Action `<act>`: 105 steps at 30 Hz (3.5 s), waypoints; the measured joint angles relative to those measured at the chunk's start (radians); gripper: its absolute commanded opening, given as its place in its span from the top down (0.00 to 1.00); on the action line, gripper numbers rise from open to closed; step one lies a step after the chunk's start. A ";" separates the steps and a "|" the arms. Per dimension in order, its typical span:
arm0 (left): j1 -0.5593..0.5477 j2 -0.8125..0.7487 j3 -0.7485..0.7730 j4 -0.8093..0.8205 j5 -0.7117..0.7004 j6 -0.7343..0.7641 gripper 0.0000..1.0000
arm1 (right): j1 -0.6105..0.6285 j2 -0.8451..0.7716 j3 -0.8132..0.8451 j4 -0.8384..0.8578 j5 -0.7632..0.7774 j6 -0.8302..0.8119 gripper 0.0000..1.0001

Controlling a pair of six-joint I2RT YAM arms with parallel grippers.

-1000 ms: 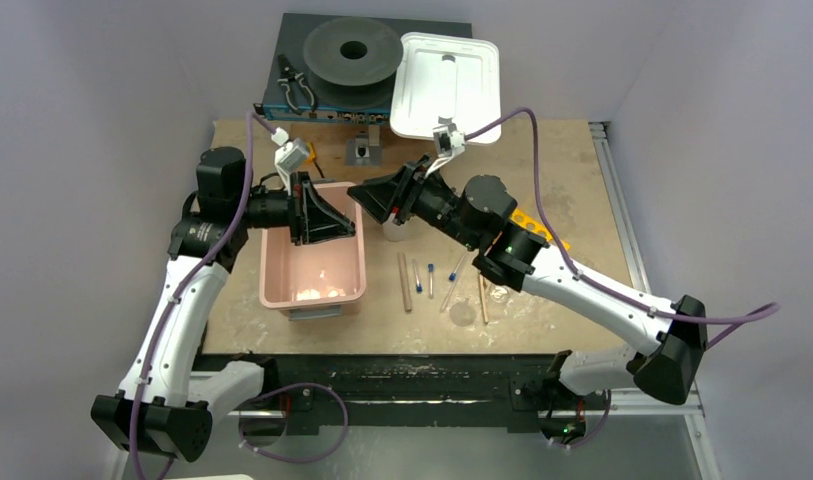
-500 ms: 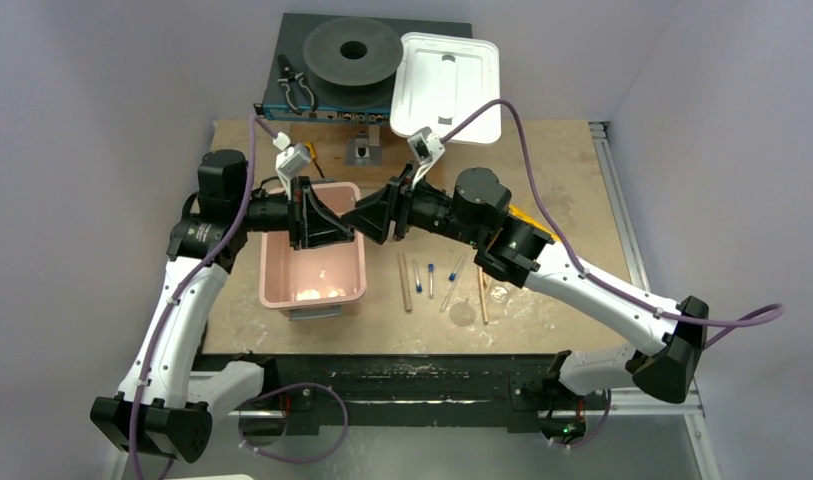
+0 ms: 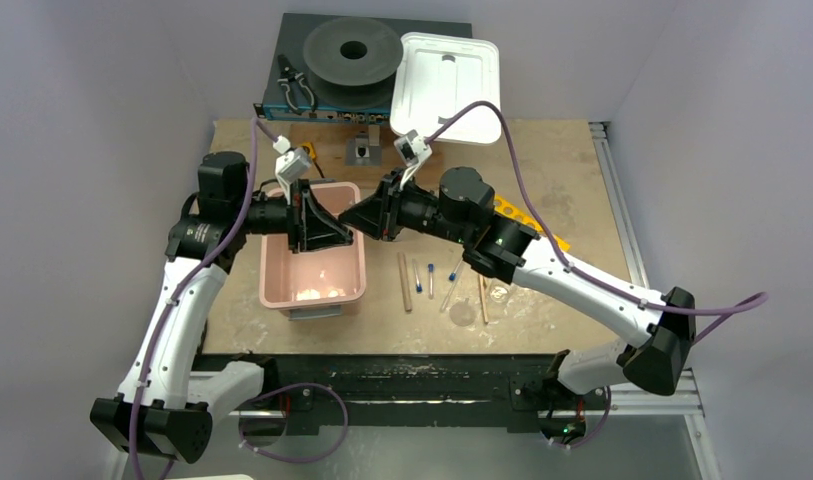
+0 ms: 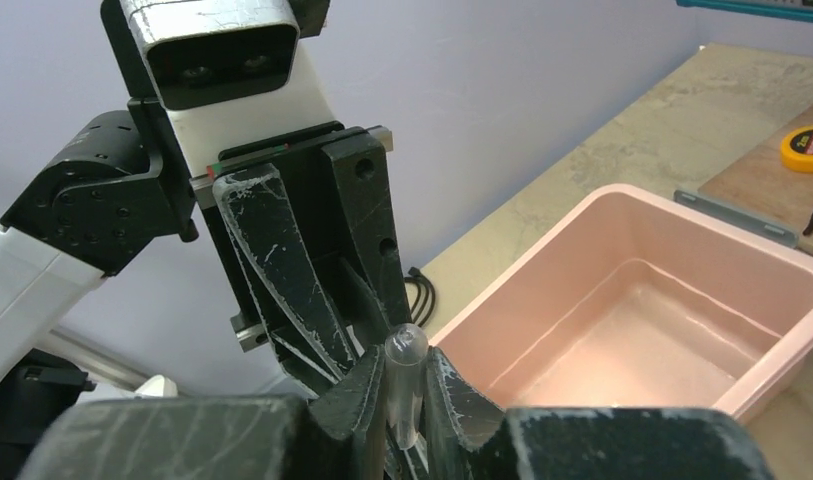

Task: Organize the chemistry lab equipment

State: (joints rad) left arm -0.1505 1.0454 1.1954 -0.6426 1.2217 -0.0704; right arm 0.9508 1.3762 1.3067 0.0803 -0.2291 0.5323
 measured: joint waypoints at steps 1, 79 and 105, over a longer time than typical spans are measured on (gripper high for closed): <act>0.001 0.000 0.000 -0.007 0.000 0.010 0.93 | 0.001 0.003 0.000 0.002 0.002 0.004 0.99; 0.021 0.170 0.138 -0.490 -0.397 0.352 0.00 | -0.389 -0.165 -0.661 -0.203 1.356 0.155 1.00; 0.043 0.170 0.138 -0.505 -0.397 0.386 0.00 | -0.389 -0.076 -0.636 -0.227 1.390 0.167 1.00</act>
State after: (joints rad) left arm -0.1074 1.2156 1.3334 -1.1473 0.8246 0.3157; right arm 0.5613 1.3003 0.6712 -0.1463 1.1610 0.6991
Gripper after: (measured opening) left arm 0.998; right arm 0.078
